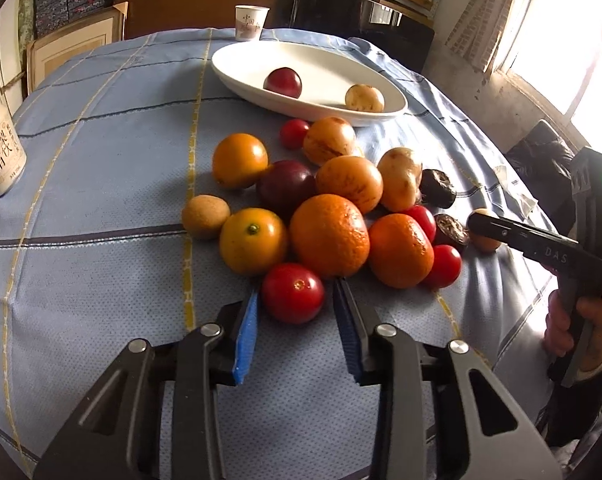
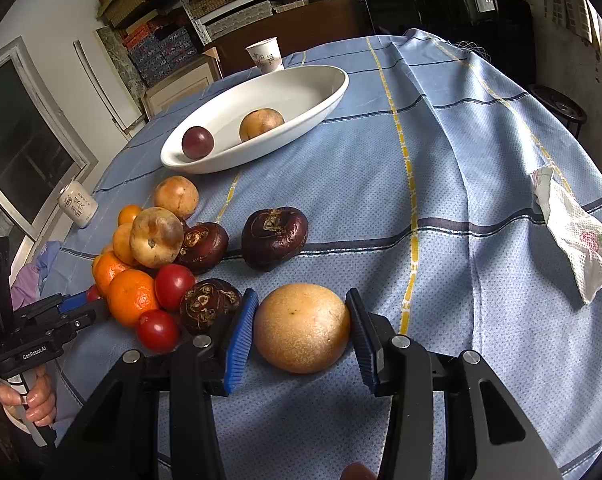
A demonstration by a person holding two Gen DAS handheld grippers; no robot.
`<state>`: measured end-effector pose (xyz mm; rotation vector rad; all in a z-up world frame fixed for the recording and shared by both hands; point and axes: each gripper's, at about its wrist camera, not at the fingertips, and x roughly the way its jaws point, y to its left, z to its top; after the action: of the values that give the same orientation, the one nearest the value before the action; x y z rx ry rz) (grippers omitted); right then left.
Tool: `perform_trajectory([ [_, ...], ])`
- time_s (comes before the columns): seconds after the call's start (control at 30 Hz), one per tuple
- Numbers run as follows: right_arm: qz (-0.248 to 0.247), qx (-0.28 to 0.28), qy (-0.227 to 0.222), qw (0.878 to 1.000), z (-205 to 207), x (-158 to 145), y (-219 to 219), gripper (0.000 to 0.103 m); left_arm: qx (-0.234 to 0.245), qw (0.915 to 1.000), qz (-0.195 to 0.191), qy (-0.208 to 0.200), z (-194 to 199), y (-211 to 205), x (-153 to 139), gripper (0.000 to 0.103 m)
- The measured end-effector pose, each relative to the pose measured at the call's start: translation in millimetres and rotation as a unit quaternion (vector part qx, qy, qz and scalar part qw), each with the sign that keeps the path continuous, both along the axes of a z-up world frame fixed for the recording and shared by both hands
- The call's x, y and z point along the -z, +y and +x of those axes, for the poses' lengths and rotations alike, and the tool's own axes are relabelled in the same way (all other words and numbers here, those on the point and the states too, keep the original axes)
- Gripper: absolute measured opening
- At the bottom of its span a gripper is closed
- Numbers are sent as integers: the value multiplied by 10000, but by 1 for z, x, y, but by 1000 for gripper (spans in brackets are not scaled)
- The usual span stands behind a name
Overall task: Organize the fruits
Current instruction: 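Grasp the red tomato with the left tool while the right tool holds the pale fruit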
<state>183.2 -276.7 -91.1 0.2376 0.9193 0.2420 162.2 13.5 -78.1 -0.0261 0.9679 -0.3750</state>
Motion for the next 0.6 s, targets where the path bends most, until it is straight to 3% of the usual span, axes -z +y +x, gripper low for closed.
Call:
perform_trajectory([
  [0.3, -394, -89, -1, 9992, -1, -1, 11, 46, -87, 9998, -149, 20, -1, 4, -1, 29],
  [0.6, -436, -196, -267, 9985, -14, -18, 12, 46, -34, 9994, -150, -298, -14, 11, -25, 29],
])
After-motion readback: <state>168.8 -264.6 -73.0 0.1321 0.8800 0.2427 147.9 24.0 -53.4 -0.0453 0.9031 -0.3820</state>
